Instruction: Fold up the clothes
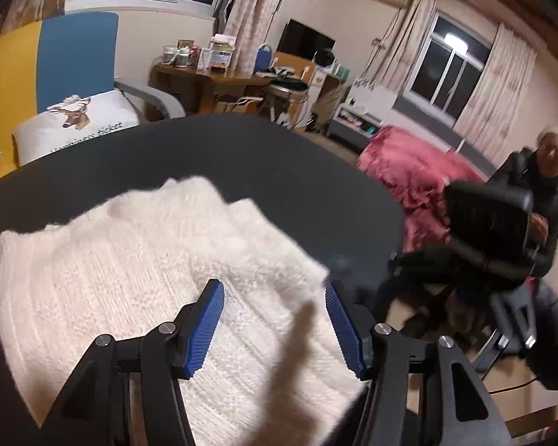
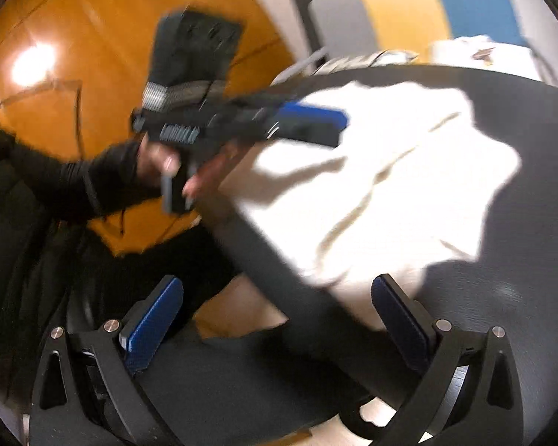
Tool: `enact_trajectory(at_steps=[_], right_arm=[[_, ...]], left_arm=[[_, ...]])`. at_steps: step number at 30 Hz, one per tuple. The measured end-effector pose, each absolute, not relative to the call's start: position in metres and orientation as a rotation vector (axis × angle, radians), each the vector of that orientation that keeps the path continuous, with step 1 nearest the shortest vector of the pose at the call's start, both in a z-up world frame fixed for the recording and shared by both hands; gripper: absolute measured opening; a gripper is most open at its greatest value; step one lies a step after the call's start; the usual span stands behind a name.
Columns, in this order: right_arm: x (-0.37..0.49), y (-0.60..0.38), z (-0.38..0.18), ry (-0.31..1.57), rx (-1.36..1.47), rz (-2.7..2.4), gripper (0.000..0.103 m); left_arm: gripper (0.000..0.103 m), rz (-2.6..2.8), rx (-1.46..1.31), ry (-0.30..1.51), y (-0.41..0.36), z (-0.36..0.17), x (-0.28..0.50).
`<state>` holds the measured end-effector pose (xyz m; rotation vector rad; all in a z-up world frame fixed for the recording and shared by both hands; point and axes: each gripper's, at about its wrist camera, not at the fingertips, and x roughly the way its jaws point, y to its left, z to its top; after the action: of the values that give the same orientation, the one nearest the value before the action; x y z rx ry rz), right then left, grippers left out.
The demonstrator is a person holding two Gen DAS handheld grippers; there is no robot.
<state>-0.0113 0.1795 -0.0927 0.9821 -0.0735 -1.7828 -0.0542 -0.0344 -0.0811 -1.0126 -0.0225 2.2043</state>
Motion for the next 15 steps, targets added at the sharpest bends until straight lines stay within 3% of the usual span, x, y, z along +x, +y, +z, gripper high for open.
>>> enact_trajectory(at_steps=[4,12,15], right_arm=[[-0.031,0.185,-0.102,-0.155,0.99,-1.841,0.103],[-0.018,0.136,-0.109,-0.062,1.013,-1.601,0.103],[-0.024,0.129,-0.11,-0.039,1.019,-1.574,0.103]], left_arm=[[0.058,2.192,-1.003,-0.042,-0.033,-0.082,-0.058],[0.058,2.145,-0.978,-0.106,-0.035,-0.08,-0.07],[0.058,2.142,-0.975,-0.053,-0.031,-0.076,-0.08]])
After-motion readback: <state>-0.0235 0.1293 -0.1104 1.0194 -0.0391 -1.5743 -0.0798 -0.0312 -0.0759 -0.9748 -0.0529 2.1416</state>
